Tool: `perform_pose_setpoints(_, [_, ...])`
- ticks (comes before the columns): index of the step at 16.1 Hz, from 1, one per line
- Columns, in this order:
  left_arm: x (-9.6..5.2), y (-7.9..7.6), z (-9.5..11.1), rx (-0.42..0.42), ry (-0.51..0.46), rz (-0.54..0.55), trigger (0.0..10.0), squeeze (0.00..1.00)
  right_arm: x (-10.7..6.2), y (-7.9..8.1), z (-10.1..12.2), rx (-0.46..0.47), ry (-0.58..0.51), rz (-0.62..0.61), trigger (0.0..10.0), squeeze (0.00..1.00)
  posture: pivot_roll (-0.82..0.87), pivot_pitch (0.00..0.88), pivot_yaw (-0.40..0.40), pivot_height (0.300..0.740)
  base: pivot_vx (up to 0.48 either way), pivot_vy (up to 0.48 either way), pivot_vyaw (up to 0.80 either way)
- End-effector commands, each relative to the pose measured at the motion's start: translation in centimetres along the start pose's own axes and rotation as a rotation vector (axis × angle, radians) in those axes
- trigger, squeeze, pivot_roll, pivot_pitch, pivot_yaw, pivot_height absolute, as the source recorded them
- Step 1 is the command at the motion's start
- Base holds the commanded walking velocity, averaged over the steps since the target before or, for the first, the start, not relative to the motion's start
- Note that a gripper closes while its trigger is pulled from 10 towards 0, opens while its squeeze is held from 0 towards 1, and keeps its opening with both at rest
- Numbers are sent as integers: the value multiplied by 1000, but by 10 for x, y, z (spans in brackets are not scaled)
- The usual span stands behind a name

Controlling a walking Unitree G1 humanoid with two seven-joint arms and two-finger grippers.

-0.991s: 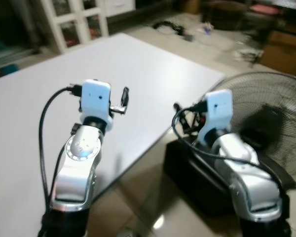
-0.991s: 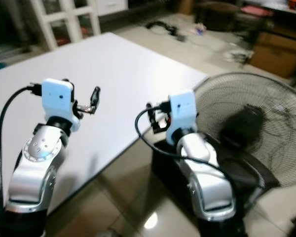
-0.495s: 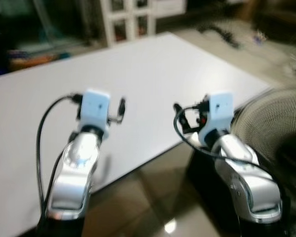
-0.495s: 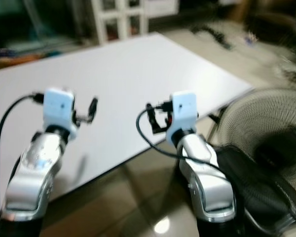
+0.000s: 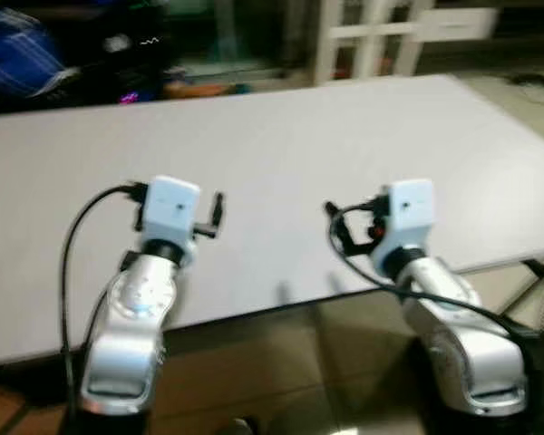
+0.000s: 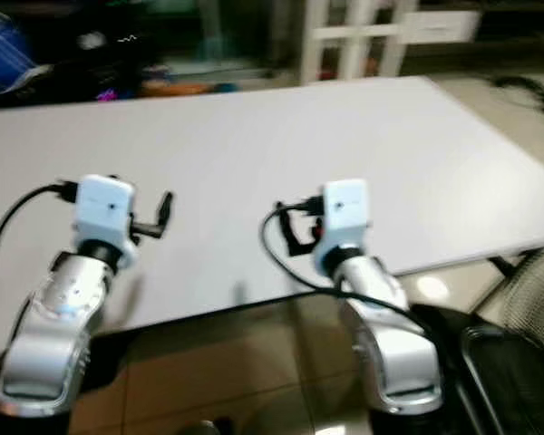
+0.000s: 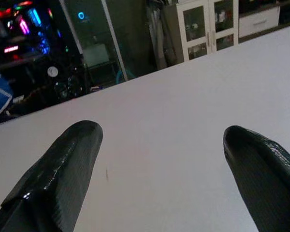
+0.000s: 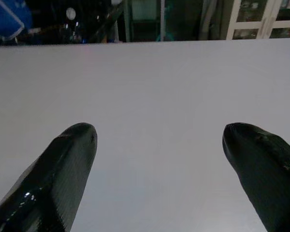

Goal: Setting the table

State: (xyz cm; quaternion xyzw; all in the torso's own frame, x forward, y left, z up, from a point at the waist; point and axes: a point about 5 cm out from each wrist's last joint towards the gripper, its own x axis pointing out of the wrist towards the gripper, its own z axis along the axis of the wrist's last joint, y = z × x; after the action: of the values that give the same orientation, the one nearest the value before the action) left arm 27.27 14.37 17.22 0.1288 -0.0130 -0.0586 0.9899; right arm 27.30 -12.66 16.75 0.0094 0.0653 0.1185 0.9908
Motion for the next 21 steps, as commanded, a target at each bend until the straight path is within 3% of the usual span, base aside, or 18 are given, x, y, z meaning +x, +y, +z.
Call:
perform_pose_setpoints(1, [-2, 5, 0, 8, 2, 22, 10000, 0, 1, -1, -4, 13, 23, 5, 10000, 0, -6, 0, -16, 740, 0, 0, 800])
perform_pose_setpoints(6, [-3, -5, -2, 35, 3, -17, 10000, 0, 3, -2, -12, 32, 54, -8, 10000, 0, 11, 0, -23, 740, 0, 0, 149])
perform_pose_setpoints(15, [4, -7, -2, 18, 7, -10, 10000, 0, 4, 2, -8, -7, 40, -14, 10000, 0, -14, 0, 6, 740, 0, 0, 0])
perform_pose_setpoints(21, [3, -7, -5, 29, 19, -7, 10000, 0, 6, 6, -9, -8, 41, -7, 10000, 0, -17, 0, 18, 740, -284, 0, 0])
